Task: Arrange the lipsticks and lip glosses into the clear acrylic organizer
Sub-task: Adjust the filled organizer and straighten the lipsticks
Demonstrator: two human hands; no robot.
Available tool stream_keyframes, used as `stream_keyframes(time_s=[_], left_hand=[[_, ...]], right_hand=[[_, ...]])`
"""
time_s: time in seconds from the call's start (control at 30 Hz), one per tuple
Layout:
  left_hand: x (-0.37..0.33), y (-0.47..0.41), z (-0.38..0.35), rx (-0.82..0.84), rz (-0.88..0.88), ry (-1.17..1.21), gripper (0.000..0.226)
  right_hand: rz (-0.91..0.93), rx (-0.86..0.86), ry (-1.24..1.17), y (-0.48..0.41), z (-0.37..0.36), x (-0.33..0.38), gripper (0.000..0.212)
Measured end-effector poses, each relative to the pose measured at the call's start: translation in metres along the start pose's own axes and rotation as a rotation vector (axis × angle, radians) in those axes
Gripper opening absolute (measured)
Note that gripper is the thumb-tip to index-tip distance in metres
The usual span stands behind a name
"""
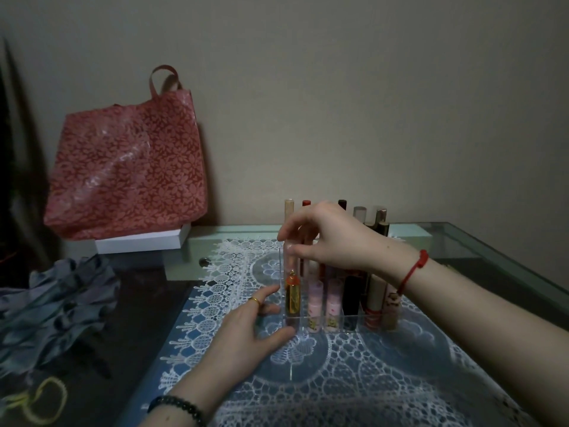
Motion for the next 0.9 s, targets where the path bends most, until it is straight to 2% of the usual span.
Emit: stream_keyframes(time_s=[0.73, 0.9], left_hand=[[0.004, -0.002, 0.0, 0.007, 0.001, -0.024, 0.061], [0.003, -0.001, -0.001, 0.014, -0.011, -0.007, 0.061]], right_hand=[[-0.015, -0.036, -0.039, 0.001, 0.003, -0.005, 0.012], [-0.025, -0.098, -0.072, 0.007, 0.017, -0.01, 0.011]])
Point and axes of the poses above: each hand's wrist, its own y-axis away from the middle knuckle, its own z-axis out of the back of the hand, x = y × z, the point moved 7 cm from there along -y, towards the middle knuckle, and after that the axes turned 15 degrees about x, right-handed, at the moved point
